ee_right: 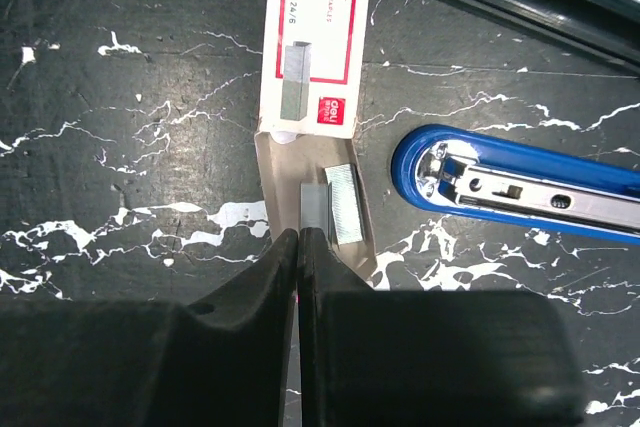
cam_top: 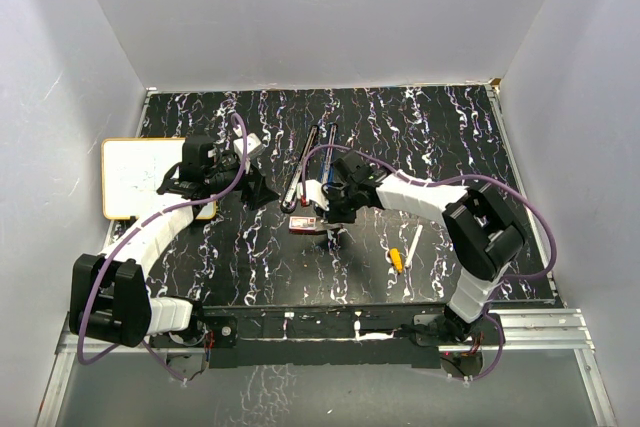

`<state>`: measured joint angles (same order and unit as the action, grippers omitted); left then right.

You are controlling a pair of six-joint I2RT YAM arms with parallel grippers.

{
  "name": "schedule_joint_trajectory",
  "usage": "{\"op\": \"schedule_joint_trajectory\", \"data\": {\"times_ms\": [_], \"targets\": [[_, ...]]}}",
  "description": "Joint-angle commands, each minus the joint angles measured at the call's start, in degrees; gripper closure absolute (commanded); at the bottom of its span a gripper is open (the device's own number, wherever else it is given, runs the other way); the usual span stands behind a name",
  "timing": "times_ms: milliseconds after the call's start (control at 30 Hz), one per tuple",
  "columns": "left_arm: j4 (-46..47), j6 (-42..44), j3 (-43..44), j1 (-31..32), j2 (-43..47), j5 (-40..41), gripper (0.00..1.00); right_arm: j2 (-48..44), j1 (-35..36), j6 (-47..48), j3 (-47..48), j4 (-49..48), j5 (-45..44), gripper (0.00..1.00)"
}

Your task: Load the staples into the stapler

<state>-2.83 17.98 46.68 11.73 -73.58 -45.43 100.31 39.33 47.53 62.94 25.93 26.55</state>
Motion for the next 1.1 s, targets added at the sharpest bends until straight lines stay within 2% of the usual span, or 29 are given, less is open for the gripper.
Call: {"op": "schedule_joint_trajectory", "data": {"times_ms": [0, 233, 367, 700, 1067], "targets": [[0.46, 0.57, -0.44, -0.47, 2.07, -1.75, 0.31, -3.25, 0.04, -1.53, 1.57, -0.62, 1.62, 0.91], [0.87, -0.34, -0.50, -0.42, 1.89, -1.90, 0.30, -4.44, -0.54, -3.09, 1.08, -1.25, 2.90, 0.91], [1.29, -0.66, -0.66, -0.46, 1.73, -2.43, 0.30, -4.52, -0.69, -3.94, 1.19, -1.48, 1.48, 0.86], [0.99, -0.49, -0.63, -0.41, 2.05, -2.47, 0.30, -1.26, -0.80, -2.60, 1.13, -0.68, -2.07, 0.84], [0.99, -0.19, -0.88, -0.45, 2.17, -2.41, 0.30, 2.19, -0.74, -1.21, 1.54, 0.41, -2.20, 0.81]]}}
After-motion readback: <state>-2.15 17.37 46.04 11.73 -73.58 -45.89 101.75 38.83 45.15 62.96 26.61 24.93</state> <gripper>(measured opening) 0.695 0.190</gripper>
